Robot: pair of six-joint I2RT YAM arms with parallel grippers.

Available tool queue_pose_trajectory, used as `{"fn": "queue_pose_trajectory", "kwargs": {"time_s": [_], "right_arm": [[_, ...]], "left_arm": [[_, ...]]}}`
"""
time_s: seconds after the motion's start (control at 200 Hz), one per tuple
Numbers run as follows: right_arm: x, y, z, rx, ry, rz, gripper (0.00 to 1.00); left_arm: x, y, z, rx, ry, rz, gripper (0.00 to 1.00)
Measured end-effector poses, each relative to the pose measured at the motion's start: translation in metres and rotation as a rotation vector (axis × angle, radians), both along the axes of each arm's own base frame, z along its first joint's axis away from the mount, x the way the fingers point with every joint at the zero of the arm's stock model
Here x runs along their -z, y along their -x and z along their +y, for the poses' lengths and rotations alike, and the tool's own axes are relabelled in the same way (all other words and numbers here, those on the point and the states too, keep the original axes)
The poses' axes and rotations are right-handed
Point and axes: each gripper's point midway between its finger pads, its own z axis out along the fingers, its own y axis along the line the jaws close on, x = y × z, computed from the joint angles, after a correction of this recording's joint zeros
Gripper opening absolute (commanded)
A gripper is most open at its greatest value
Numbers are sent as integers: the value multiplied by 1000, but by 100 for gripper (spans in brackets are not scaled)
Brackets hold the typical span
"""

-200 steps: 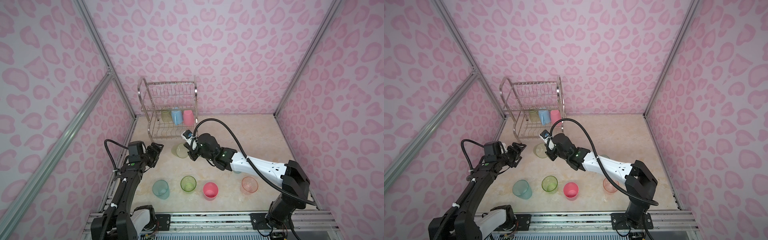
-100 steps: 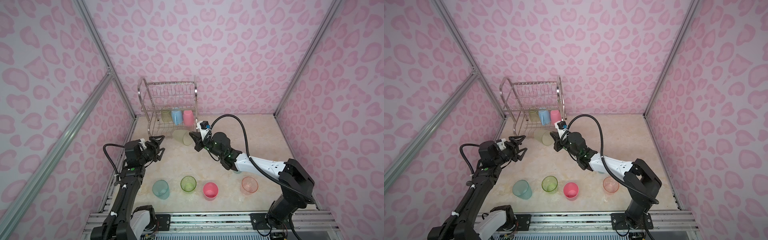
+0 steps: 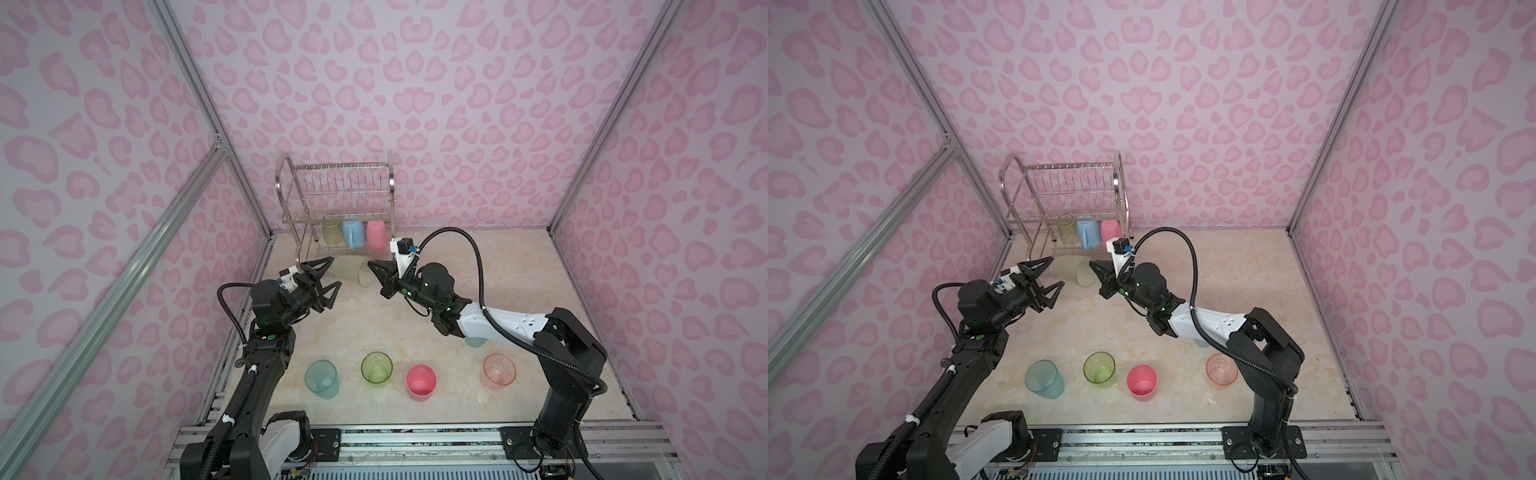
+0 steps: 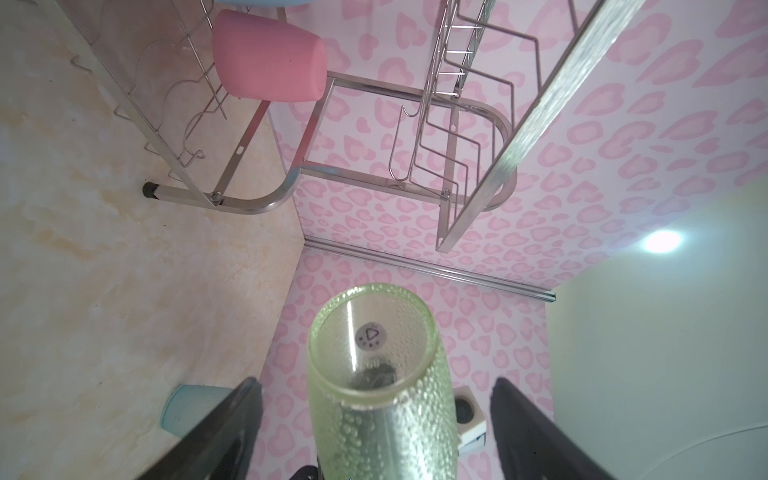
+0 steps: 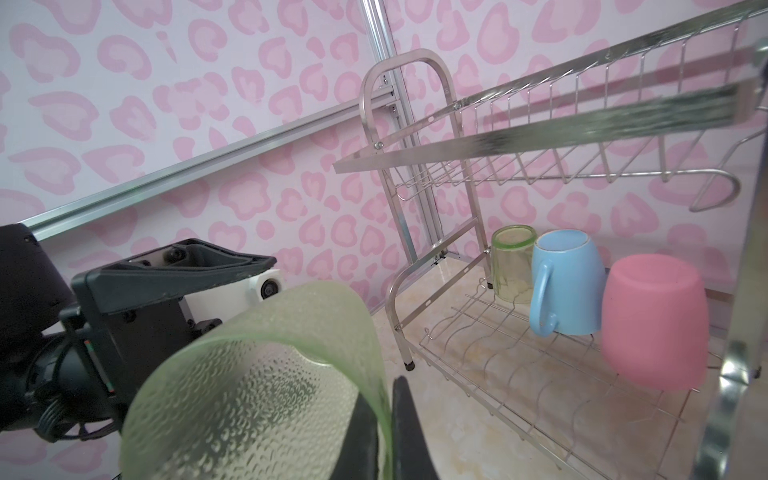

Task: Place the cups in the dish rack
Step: 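Carry the pale green cup toward the left gripper while the left gripper approaches, then grasp the pale green cup with the left gripper from the right gripper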

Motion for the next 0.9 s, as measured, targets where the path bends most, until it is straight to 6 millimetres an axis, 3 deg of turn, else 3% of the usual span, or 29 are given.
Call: {"fn": "queue_pose_trajectory", "kwargs": {"time_s": [0.35, 0.9], "right_arm": [[3, 0, 13, -47, -19, 25, 0], [2, 2, 23, -70, -36, 35, 0]], "left_arm": [[-6, 1, -18, 44, 19, -23, 87], [-9, -7, -18, 5, 39, -28, 85]]}}
